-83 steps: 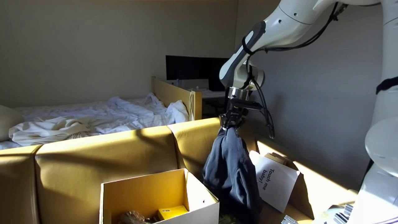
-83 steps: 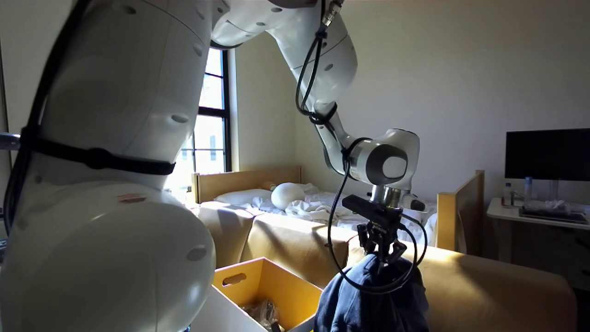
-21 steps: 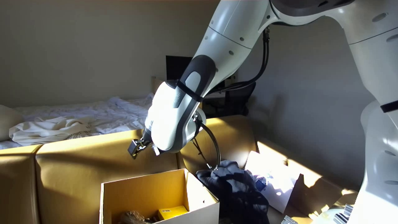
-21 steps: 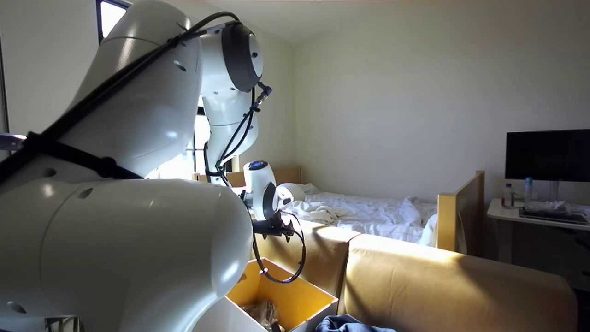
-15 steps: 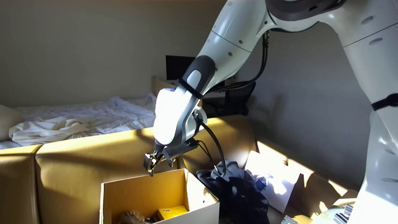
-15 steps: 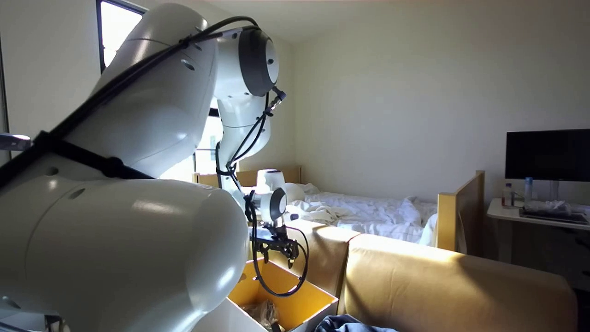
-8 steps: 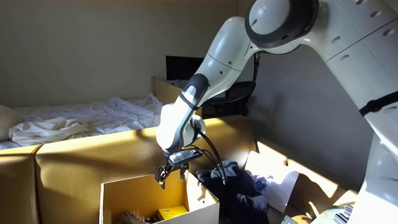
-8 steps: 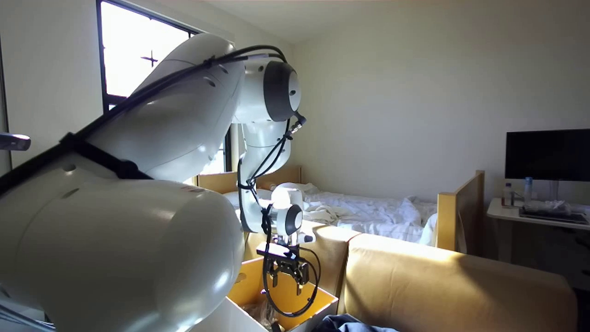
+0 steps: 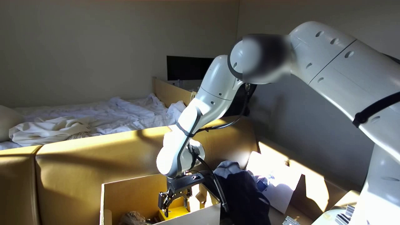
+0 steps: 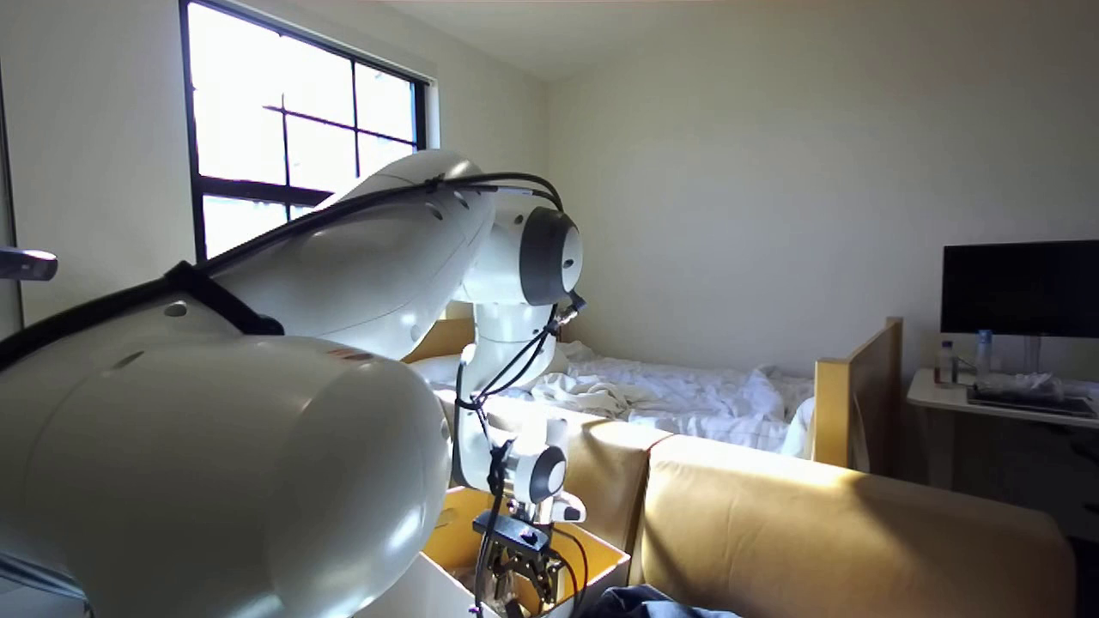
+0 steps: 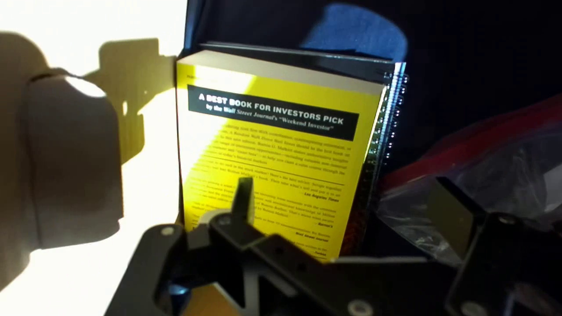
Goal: Remove the black hood and the plastic bag, and put them on the couch
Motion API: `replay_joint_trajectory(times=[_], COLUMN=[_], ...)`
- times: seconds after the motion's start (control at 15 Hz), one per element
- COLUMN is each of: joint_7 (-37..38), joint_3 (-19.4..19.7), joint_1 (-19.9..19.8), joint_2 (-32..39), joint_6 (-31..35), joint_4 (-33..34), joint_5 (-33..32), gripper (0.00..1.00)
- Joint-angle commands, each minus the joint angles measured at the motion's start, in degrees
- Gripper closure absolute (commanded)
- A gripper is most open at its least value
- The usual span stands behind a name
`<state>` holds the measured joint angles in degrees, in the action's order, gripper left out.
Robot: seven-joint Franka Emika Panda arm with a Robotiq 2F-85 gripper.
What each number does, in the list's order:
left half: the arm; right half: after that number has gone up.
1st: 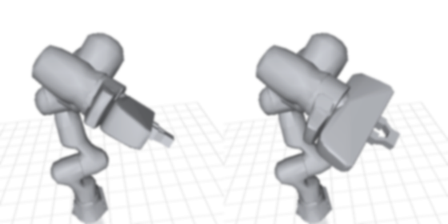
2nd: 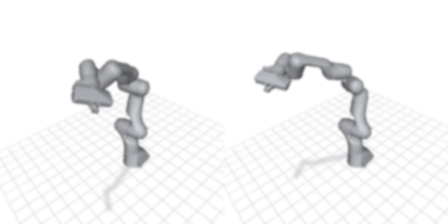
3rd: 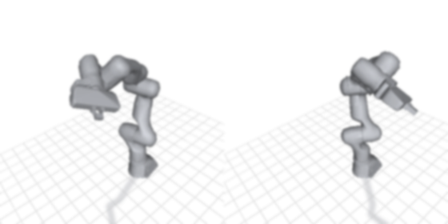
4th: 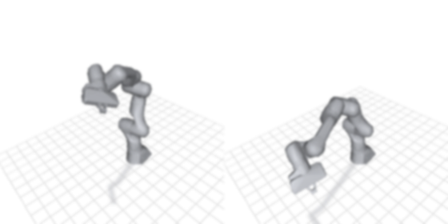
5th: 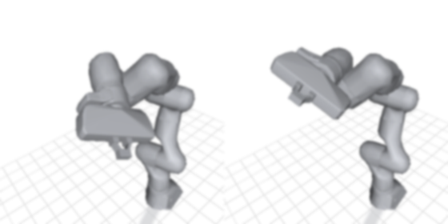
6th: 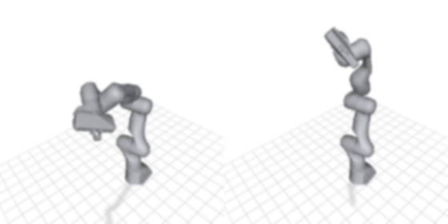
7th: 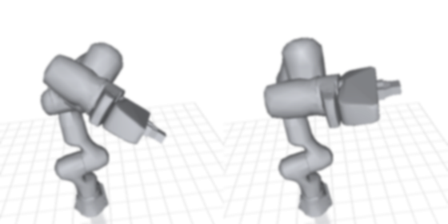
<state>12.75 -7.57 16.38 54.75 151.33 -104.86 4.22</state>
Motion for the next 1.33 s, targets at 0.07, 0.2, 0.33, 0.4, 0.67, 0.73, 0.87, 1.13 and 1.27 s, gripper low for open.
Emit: replay_joint_trajectory(times=[0.07,0.2,0.33,0.4,0.67,0.73,0.87,1.13,1.27], joint_7=[2.9,1.2,1.4,1.4,2.3,2.2,3.1,7.2,9.2], joint_3=[1.5,0.9,1.0,1.0,2.4,2.6,3.5,5.4,5.8], joint_1=[2.6,1.7,2.1,2.0,2.7,2.6,2.2,1.1,0.7], joint_2=[5.6,5.2,6.0,6.0,8.8,9.4,9.7,6.3,4.0], joint_6=[0.1,0.0,0.1,0.1,-1.5,-1.1,-1.1,-0.8,0.4], joint_4=[4.9,4.3,5.1,5.1,8.3,8.9,9.4,4.8,1.6], joint_5=[0.4,0.3,0.2,0.2,-0.2,-0.2,0.1,2.2,3.3], gripper=[0.0,0.0,0.0,0.0,0.0,0.0,0.0,0.0,0.0])
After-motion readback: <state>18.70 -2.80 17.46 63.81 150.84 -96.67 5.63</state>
